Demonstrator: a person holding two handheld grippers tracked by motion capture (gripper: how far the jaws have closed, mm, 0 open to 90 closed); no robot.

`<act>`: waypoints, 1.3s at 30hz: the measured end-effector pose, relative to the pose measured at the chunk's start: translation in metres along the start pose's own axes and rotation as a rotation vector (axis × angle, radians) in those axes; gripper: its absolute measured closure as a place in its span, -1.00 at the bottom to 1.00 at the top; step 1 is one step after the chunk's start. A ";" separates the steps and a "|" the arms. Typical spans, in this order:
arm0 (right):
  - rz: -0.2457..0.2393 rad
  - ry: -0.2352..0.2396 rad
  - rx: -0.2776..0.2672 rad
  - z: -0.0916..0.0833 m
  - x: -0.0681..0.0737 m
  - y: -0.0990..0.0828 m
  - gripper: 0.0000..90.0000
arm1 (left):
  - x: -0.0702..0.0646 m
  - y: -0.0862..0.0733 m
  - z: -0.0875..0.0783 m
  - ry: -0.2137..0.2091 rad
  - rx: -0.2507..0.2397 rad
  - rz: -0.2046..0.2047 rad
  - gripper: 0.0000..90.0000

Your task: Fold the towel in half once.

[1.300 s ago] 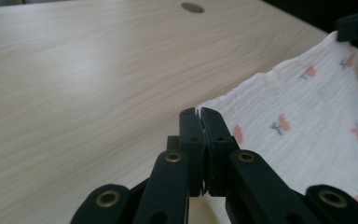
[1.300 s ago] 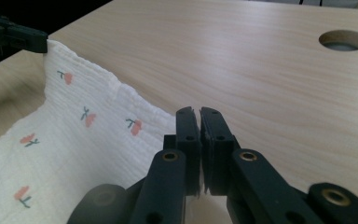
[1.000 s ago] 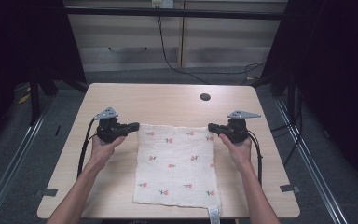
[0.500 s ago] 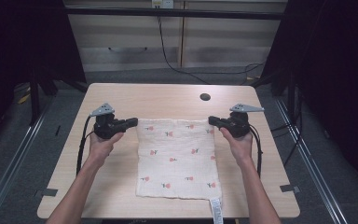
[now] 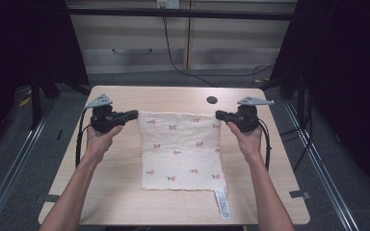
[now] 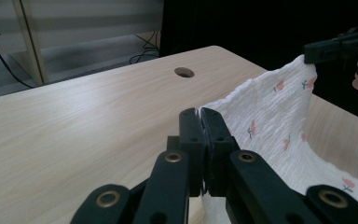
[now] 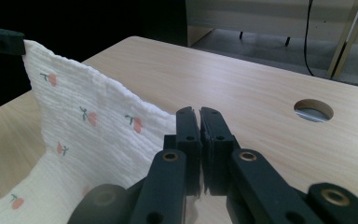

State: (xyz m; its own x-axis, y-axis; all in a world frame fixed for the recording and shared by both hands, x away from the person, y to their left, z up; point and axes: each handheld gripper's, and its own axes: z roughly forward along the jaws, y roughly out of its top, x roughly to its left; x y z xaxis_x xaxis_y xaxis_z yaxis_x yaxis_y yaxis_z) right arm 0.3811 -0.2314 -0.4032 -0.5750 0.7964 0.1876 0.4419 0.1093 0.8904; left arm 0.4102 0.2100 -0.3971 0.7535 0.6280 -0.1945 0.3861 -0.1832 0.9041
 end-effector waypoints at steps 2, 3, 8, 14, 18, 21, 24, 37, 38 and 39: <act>-0.009 0.000 -0.004 -0.001 0.000 0.004 0.92 | 0.000 0.004 0.002 0.013 0.006 0.001 0.97; -0.012 -0.002 -0.006 -0.002 0.000 0.006 0.93 | 0.000 0.006 0.002 0.006 -0.009 -0.004 0.96; -0.024 -0.006 0.010 -0.008 0.001 0.004 0.92 | -0.008 0.001 0.000 -0.015 0.007 0.020 0.96; -0.019 0.011 0.021 -0.016 0.003 -0.010 0.92 | -0.014 -0.010 -0.003 -0.027 0.028 0.042 0.96; -0.028 0.033 0.010 -0.025 0.009 -0.014 0.92 | -0.018 -0.014 -0.011 -0.034 0.021 0.047 0.96; -0.026 0.045 0.014 -0.030 0.014 -0.020 0.92 | -0.022 -0.021 -0.016 -0.042 0.003 0.036 0.96; -0.036 0.047 0.030 -0.032 0.017 -0.027 0.92 | -0.025 -0.031 -0.015 -0.047 0.013 0.032 0.97; -0.039 0.063 0.044 -0.048 0.031 -0.049 0.92 | -0.042 -0.039 -0.031 -0.056 0.038 0.080 0.97; -0.040 0.064 0.049 -0.049 0.031 -0.051 0.92 | -0.042 -0.041 -0.033 -0.058 0.041 0.080 0.97; -0.039 0.068 0.057 -0.050 0.033 -0.054 0.92 | -0.042 -0.043 -0.034 -0.053 0.054 0.088 0.97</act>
State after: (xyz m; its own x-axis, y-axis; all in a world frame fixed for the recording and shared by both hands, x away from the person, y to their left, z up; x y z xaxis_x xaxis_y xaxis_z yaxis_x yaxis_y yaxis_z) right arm 0.3044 -0.2406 -0.4243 -0.6369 0.7490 0.1827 0.4554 0.1743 0.8731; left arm 0.3435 0.2172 -0.4148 0.8121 0.5672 -0.1367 0.3443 -0.2768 0.8971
